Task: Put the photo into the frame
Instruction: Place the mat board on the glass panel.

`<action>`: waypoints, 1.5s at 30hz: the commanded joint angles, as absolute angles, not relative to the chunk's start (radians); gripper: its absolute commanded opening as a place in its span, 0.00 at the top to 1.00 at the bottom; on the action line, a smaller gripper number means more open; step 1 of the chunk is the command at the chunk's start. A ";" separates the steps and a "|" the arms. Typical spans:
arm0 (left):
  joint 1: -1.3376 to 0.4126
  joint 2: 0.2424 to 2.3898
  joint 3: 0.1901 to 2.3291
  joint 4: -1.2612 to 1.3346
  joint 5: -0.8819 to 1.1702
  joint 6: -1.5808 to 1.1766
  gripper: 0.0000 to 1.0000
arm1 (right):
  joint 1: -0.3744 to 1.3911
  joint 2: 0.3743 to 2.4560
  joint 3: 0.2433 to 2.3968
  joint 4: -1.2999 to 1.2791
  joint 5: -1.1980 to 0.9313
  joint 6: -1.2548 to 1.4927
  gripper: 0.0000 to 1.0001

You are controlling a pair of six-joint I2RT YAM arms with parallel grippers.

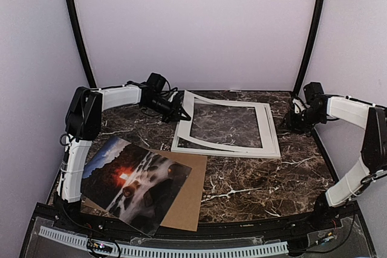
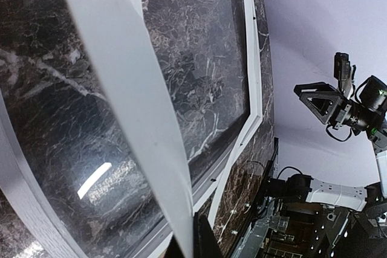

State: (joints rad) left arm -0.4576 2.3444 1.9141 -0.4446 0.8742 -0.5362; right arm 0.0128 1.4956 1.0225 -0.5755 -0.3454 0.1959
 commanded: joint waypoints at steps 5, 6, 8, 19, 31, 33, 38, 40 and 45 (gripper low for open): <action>-0.467 2.342 1.998 -0.471 0.928 -0.547 1.00 | 0.009 1.512 1.008 -0.550 -0.353 0.188 0.63; -0.467 2.350 2.001 -0.474 0.929 -0.546 1.00 | 0.009 1.512 1.006 -0.551 -0.355 0.187 0.62; -0.468 2.362 2.015 -0.486 0.926 -0.541 1.00 | 0.009 1.513 1.005 -0.551 -0.353 0.186 0.62; -0.469 2.395 2.044 -0.518 0.911 -0.534 1.00 | 0.009 1.514 1.012 -0.556 -0.347 0.183 0.63; -0.472 2.419 2.061 -0.521 0.906 -0.535 0.98 | 0.009 1.520 1.013 -0.553 -0.346 0.182 0.62; -0.472 2.425 2.072 -0.525 0.905 -0.534 0.97 | 0.009 1.522 1.008 -0.550 -0.345 0.183 0.62; -0.474 2.440 2.080 -0.527 0.906 -0.533 0.92 | 0.009 1.525 1.001 -0.545 -0.347 0.181 0.62; -0.474 2.444 2.081 -0.526 0.906 -0.534 0.91 | 0.009 1.525 0.999 -0.543 -0.347 0.181 0.63; -0.476 2.455 2.085 -0.528 0.906 -0.533 0.89 | 0.009 1.525 0.996 -0.543 -0.346 0.180 0.62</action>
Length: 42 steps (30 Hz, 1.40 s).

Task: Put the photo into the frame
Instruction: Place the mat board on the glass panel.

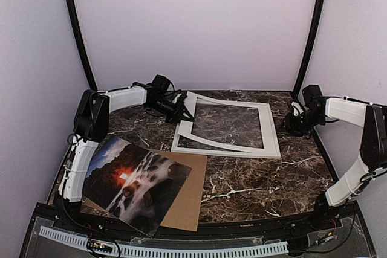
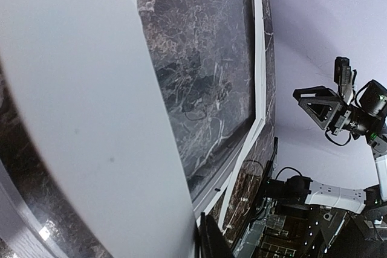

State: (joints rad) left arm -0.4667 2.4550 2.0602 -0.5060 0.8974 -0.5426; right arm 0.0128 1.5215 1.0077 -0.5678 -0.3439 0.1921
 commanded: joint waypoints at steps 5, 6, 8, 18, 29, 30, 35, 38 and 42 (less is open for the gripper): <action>-0.480 2.457 2.088 -0.539 0.901 -0.523 0.86 | 0.009 1.526 0.992 -0.540 -0.346 0.181 0.62; -0.481 2.456 2.089 -0.544 0.898 -0.521 0.85 | 0.009 1.528 0.992 -0.540 -0.346 0.181 0.62; -0.482 2.456 2.090 -0.550 0.890 -0.516 0.83 | 0.009 1.528 0.992 -0.537 -0.348 0.181 0.62; -0.489 2.463 2.099 -0.581 0.857 -0.493 0.76 | 0.009 1.530 0.988 -0.531 -0.347 0.185 0.62; -0.491 2.467 2.129 -0.657 0.737 -0.429 0.58 | 0.009 1.556 0.955 -0.452 -0.295 0.246 0.61; -0.492 2.468 2.130 -0.657 0.735 -0.427 0.58 | 0.009 1.561 0.950 -0.435 -0.296 0.252 0.60; -0.493 2.472 2.131 -0.655 0.720 -0.423 0.54 | 0.009 1.595 0.945 -0.374 -0.276 0.279 0.56; -0.494 2.474 2.130 -0.659 0.710 -0.414 0.52 | 0.009 1.637 0.960 -0.358 -0.274 0.279 0.56; -0.495 2.477 2.129 -0.656 0.710 -0.413 0.52 | 0.013 1.696 0.980 -0.349 -0.258 0.278 0.57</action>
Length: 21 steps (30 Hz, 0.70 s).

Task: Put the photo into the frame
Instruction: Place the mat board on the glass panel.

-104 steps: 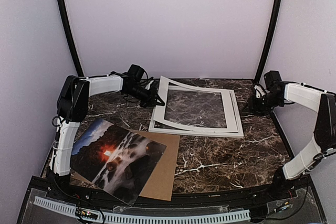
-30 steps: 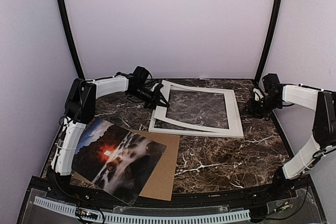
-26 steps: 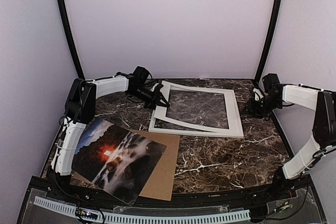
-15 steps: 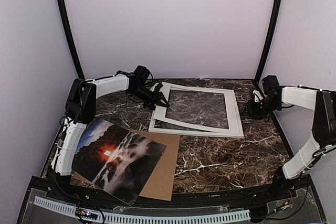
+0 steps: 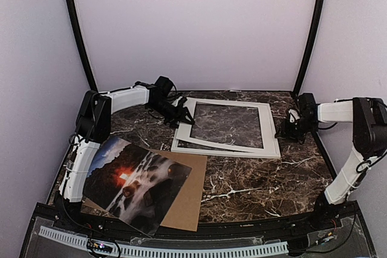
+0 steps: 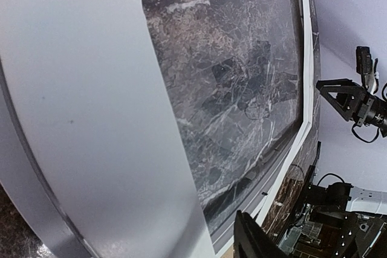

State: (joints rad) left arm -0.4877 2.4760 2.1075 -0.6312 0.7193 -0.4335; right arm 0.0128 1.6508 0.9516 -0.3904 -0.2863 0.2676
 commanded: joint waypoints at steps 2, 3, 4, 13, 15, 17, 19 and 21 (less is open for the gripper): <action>-0.496 2.477 2.129 -0.652 0.707 -0.413 0.51 | 0.016 1.715 0.986 -0.346 -0.247 0.276 0.57; -0.497 2.477 2.129 -0.650 0.708 -0.413 0.51 | 0.018 1.722 0.988 -0.348 -0.239 0.275 0.57; -0.497 2.477 2.129 -0.647 0.708 -0.413 0.51 | 0.020 1.730 0.990 -0.347 -0.234 0.274 0.58; -0.503 2.481 2.114 -0.640 0.695 -0.411 0.51 | 0.047 1.743 0.991 -0.353 -0.213 0.258 0.61; -0.504 2.480 2.109 -0.641 0.685 -0.410 0.51 | 0.053 1.743 0.988 -0.350 -0.220 0.256 0.61; -0.506 2.480 2.106 -0.643 0.674 -0.409 0.51 | 0.056 1.744 0.984 -0.347 -0.221 0.257 0.61; -0.508 2.479 2.103 -0.654 0.657 -0.405 0.51 | 0.059 1.748 0.981 -0.347 -0.218 0.255 0.61; -0.510 2.478 2.103 -0.663 0.638 -0.399 0.51 | 0.060 1.750 0.979 -0.346 -0.217 0.254 0.62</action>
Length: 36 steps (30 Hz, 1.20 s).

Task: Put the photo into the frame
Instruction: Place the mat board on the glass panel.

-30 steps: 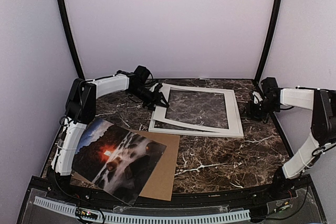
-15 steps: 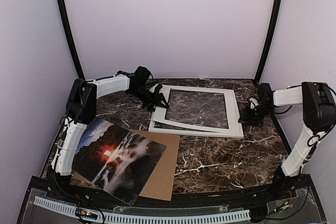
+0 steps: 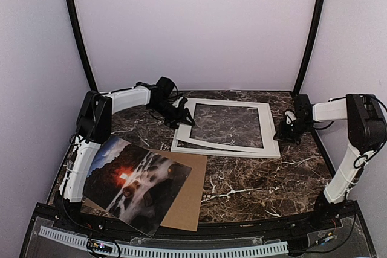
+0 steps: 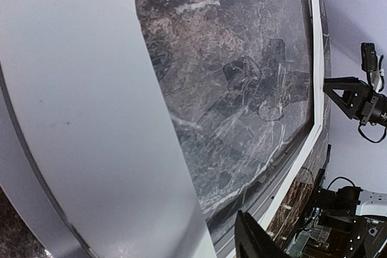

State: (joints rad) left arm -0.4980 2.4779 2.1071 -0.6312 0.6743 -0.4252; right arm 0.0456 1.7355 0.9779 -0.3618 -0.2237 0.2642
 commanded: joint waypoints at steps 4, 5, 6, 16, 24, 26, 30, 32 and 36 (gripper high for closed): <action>-0.512 2.475 2.101 -0.673 0.608 -0.392 0.50 | 0.061 1.752 0.975 -0.347 -0.212 0.250 0.66; -0.512 2.474 2.100 -0.675 0.597 -0.391 0.49 | 0.061 1.751 0.974 -0.350 -0.210 0.249 0.67; -0.512 2.472 2.099 -0.679 0.592 -0.389 0.49 | 0.061 1.750 0.975 -0.352 -0.206 0.249 0.69; -0.516 2.452 2.076 -0.677 0.550 -0.374 0.38 | 0.061 1.752 0.958 -0.352 -0.212 0.238 0.83; -0.518 2.427 2.046 -0.698 0.478 -0.368 0.35 | 0.063 1.754 0.951 -0.343 -0.225 0.241 0.83; -0.518 2.408 2.024 -0.683 0.460 -0.375 0.35 | 0.062 1.752 0.951 -0.341 -0.225 0.241 0.83; -0.520 2.378 2.000 -0.672 0.430 -0.377 0.34 | 0.063 1.753 0.950 -0.343 -0.223 0.239 0.82; -0.520 2.365 1.994 -0.672 0.418 -0.377 0.33 | 0.062 1.753 0.949 -0.341 -0.223 0.239 0.82; -0.520 2.340 1.991 -0.670 0.403 -0.375 0.32 | 0.063 1.757 0.949 -0.337 -0.225 0.241 0.82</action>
